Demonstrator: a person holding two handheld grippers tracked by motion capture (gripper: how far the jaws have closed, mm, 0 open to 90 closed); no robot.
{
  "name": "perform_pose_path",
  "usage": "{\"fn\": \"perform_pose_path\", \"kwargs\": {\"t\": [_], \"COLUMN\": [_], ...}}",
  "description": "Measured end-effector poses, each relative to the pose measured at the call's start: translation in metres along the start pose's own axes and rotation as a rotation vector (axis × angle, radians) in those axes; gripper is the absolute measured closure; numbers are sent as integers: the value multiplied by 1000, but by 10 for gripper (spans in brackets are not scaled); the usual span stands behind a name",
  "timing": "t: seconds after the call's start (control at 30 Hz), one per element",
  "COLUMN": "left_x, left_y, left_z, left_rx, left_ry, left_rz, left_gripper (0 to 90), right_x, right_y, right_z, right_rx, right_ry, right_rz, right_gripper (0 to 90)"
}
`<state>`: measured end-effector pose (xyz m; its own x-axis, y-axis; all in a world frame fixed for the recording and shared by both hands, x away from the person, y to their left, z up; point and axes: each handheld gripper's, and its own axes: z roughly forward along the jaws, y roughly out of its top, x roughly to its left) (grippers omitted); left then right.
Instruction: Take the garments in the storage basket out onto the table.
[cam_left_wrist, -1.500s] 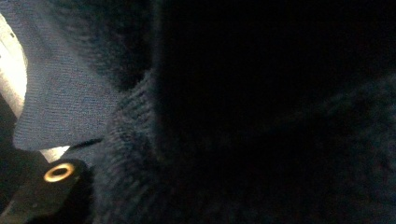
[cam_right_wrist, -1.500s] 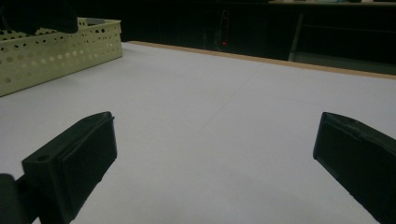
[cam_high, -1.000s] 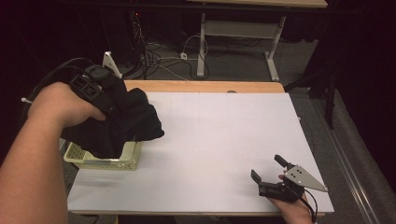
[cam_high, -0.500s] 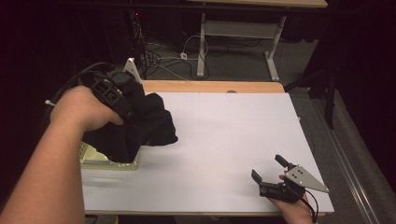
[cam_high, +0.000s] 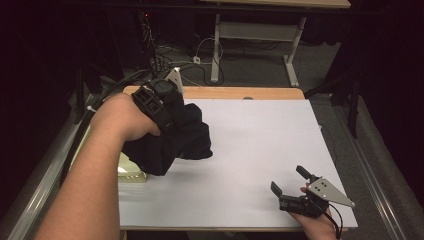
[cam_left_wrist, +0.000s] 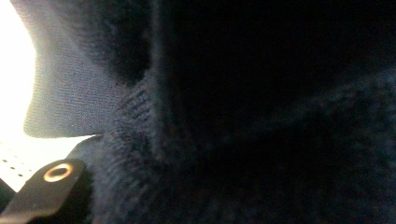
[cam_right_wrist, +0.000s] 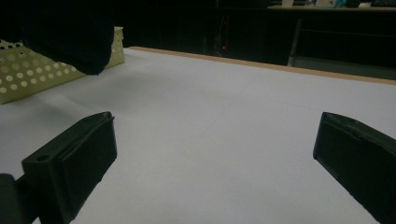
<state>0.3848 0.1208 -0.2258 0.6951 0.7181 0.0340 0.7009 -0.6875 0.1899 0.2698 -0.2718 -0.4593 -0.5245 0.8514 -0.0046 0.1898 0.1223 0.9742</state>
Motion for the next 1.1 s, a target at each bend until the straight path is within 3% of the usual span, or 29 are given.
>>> {"fn": "perform_pose_path", "kwargs": {"t": [0.53,1.1], "left_x": [-33,-45], "left_y": [34,45], "left_z": [29,40], "left_rx": [-12,-50], "left_ry": [-62,-87], "left_rz": [72,96], "left_gripper": [649,647], "right_x": [0,0], "right_y": [1,2], "right_z": [-1,-2], "right_rx": [-2,-6], "right_ry": [1,1], "right_rz": [-4,-9], "right_gripper": [3,3]}}
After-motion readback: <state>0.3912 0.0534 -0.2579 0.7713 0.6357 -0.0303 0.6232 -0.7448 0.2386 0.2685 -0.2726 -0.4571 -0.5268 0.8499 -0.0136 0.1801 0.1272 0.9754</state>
